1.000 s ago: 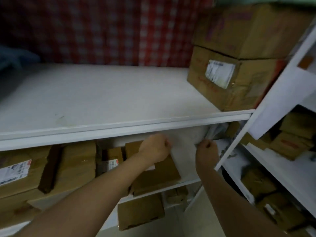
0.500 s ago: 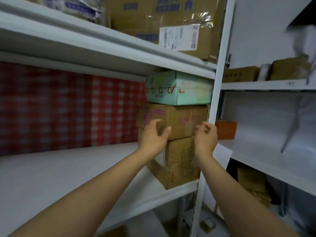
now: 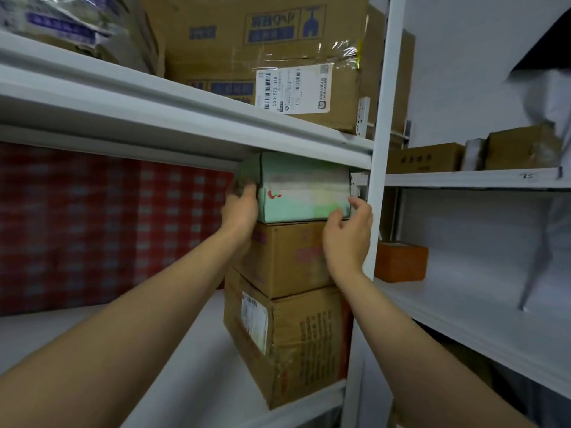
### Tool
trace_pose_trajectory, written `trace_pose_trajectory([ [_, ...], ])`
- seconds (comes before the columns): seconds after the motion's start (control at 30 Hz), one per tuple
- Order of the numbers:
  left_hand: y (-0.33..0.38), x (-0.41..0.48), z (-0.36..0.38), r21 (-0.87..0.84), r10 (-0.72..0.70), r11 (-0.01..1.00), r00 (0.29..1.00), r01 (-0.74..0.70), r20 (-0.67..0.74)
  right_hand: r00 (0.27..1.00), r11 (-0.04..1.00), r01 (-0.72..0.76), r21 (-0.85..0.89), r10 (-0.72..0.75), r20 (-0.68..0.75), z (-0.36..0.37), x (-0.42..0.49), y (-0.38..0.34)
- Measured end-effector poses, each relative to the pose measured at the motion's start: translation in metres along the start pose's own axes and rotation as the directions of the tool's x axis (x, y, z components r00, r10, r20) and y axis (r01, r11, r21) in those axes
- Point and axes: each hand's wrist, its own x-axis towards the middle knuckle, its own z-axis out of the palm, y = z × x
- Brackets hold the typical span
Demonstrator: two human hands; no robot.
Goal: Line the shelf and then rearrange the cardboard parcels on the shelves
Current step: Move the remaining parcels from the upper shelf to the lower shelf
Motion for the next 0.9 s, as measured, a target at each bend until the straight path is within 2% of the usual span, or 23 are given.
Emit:
trace_pose_trajectory([
  [0.1, 0.0, 0.005, 0.002, -0.03, 0.008, 1.0, 1.0, -0.009, -0.021, 0.993, 0.989, 0.009, -0.146, 0.009, 0.119, 0.002, 0.016, -0.002],
  [0.23, 0.003, 0.007, 0.001, -0.139, -0.06, 0.989, 0.998, 0.058, -0.008, 0.976, 0.985, -0.117, -0.123, 0.137, 0.168, 0.004, 0.031, -0.01],
  [0.33, 0.007, 0.01, -0.011, -0.318, -0.084, 0.946, 0.996, 0.069, -0.032, 0.976, 0.994, 0.003, -0.112, 0.021, 0.217, 0.01, 0.023, -0.018],
  [0.4, 0.009, 0.008, -0.028, -0.362, -0.074, 0.932, 0.993, 0.035, -0.096, 0.969, 0.99, 0.099, -0.102, -0.072, 0.237, 0.017, 0.013, -0.025],
  [0.6, 0.0, -0.008, -0.096, -0.464, -0.035, 0.884, 0.98, -0.06, -0.194, 0.935, 0.985, 0.108, 0.137, -0.148, 0.322, 0.052, -0.023, -0.06],
  [0.73, -0.009, -0.035, -0.153, -0.5, -0.038, 0.86, 0.965, -0.101, -0.261, 0.94, 0.95, 0.188, 0.249, -0.248, 0.236, 0.06, -0.075, -0.09],
  [0.83, -0.015, -0.059, -0.201, -0.443, -0.048, 0.891, 0.946, -0.104, -0.319, 0.951, 0.923, 0.076, 0.378, -0.181, 0.251, 0.068, -0.129, -0.105],
  [0.9, -0.013, -0.085, -0.229, -0.342, -0.037, 0.935, 0.932, -0.096, -0.361, 0.927, 0.893, -0.15, 0.425, -0.022, 0.374, 0.069, -0.16, -0.108],
])
